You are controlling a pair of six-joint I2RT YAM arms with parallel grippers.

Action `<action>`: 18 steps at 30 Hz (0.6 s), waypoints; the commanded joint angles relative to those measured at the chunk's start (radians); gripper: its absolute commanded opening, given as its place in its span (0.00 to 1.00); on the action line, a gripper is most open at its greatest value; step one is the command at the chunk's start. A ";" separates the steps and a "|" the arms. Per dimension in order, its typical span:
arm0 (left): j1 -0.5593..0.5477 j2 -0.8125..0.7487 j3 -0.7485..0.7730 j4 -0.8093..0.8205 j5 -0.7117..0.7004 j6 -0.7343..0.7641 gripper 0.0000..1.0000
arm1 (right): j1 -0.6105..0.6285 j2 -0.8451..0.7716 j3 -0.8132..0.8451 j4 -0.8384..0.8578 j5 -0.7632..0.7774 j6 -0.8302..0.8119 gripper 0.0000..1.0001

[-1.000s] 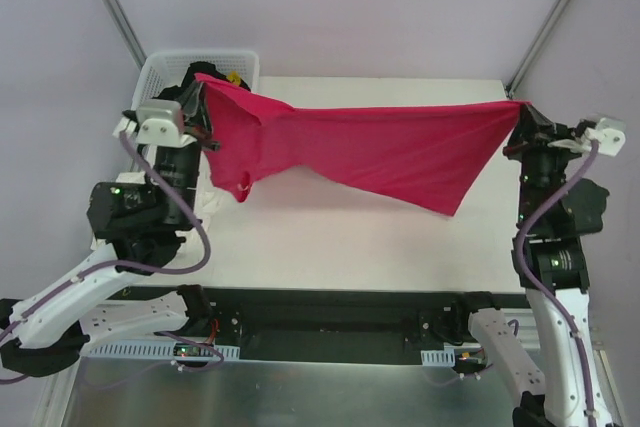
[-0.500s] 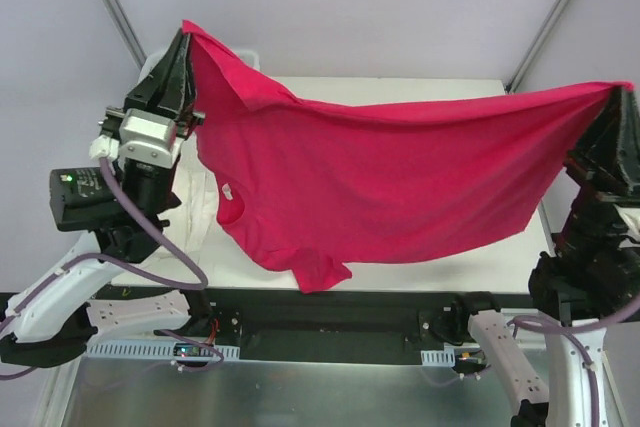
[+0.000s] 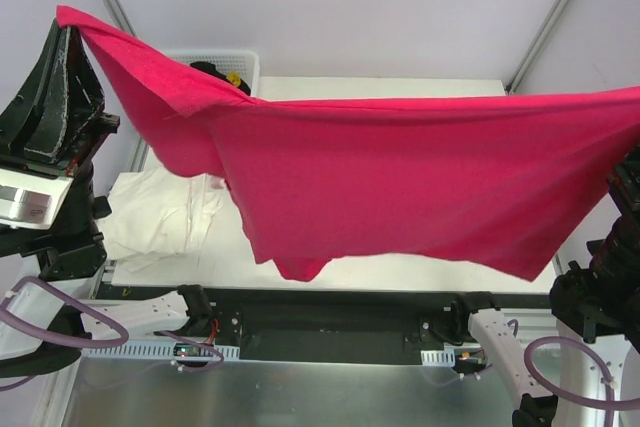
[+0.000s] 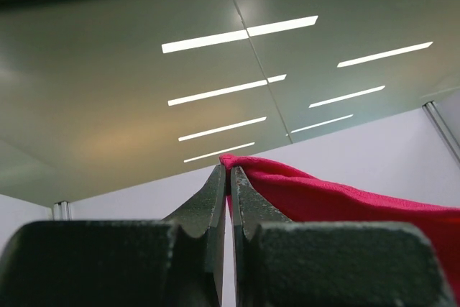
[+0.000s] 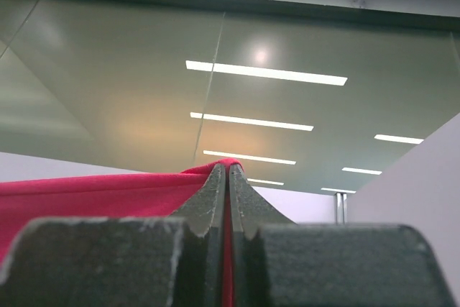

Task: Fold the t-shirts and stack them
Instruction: Flatten out the tshirt

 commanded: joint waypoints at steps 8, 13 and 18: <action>-0.011 -0.043 -0.022 0.036 0.040 -0.011 0.00 | 0.002 0.008 -0.002 -0.003 -0.001 -0.011 0.01; -0.010 -0.002 -0.051 0.085 0.002 0.040 0.00 | 0.001 0.040 -0.036 -0.012 0.044 -0.033 0.01; -0.007 0.093 -0.149 0.346 -0.092 0.172 0.00 | 0.002 0.103 -0.137 0.017 0.130 -0.058 0.01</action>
